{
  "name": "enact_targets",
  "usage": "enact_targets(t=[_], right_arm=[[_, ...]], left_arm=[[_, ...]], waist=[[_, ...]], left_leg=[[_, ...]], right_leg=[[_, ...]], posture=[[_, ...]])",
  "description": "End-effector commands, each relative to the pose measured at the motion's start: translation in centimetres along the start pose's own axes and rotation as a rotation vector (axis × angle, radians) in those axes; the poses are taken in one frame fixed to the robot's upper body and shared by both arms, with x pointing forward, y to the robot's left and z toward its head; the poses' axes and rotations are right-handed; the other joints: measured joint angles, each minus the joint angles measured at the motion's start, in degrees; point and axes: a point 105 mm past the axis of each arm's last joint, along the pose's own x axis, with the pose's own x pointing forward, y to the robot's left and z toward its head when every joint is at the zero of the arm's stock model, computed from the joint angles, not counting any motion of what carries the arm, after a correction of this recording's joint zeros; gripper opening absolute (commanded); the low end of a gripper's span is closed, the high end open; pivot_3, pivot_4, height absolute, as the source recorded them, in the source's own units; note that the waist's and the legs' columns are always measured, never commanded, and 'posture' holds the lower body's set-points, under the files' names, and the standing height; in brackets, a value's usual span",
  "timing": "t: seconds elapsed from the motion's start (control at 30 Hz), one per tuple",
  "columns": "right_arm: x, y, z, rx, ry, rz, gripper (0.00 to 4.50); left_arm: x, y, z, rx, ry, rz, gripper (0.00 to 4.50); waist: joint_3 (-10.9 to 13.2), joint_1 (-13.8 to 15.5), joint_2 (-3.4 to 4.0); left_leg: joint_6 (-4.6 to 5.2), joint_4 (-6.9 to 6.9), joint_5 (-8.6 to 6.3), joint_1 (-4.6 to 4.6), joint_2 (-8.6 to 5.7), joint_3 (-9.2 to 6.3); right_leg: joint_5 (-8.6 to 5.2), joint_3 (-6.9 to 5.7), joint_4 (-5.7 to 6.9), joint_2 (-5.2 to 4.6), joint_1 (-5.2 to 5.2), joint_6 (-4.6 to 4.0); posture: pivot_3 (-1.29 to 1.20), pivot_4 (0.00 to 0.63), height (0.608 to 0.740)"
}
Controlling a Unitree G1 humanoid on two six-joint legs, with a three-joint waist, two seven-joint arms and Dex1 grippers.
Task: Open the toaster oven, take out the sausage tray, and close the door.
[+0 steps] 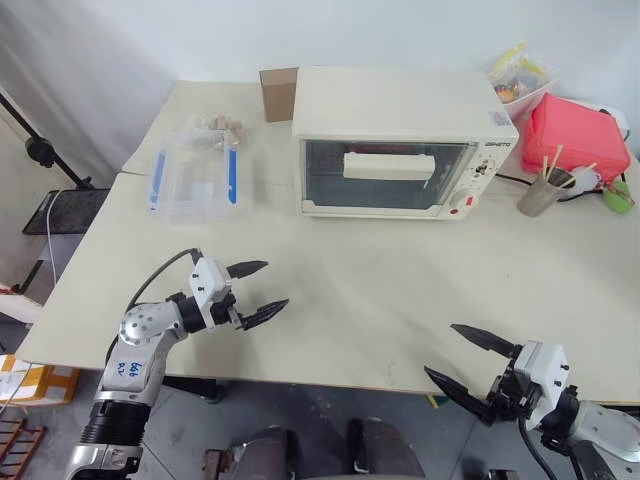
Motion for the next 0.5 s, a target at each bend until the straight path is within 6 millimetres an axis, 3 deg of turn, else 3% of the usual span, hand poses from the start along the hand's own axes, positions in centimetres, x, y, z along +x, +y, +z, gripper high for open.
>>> enact_targets(t=[0.03, 0.17, 0.27, 0.5], right_arm=[[0.2, -1.6, 1.5, -0.002, -0.061, -0.064, 4.50], [2.1, -3.6, 4.2, 0.042, -0.152, -0.057, 4.50], [3.6, -5.4, 5.9, 0.073, -0.205, -0.057, 4.50], [7.6, -10.1, 9.1, 0.091, -0.300, -0.075, 4.50]], left_arm=[[-0.2, 0.6, 1.3, 0.021, -0.031, 0.027, 4.44], [-1.0, 0.9, 2.4, -0.073, -0.073, 0.027, 4.44], [-2.4, 0.7, 4.3, -0.263, -0.164, -0.047, 4.44], [-3.5, 0.2, 5.6, -0.223, -0.173, -0.020, 4.44]], waist=[[0.0, 0.0, 0.00], [0.0, -0.3, 0.00], [0.0, -0.3, 0.00], [0.0, 0.0, 0.06]], left_leg=[[0.00, 0.00, 0.00, 0.00, 0.00, 0.00], [-0.01, 0.07, 0.00, 0.02, 0.01, -0.01], [-0.02, 0.08, 0.01, 0.01, 0.02, -0.08], [-0.01, 0.14, 0.01, -0.07, 0.00, -0.15]], right_leg=[[0.00, 0.00, 0.00, 0.00, 0.00, 0.00], [0.00, 0.01, 0.08, 0.00, 0.01, 0.00], [-0.01, -0.03, 0.12, 0.00, 0.00, -0.01], [-0.02, -0.14, 0.03, 0.00, 0.04, -0.03]], posture=[[0.00, 0.150, 0.740], [0.00, 0.150, 0.740], [0.00, 0.150, 0.740], [0.00, 0.150, 0.740]])
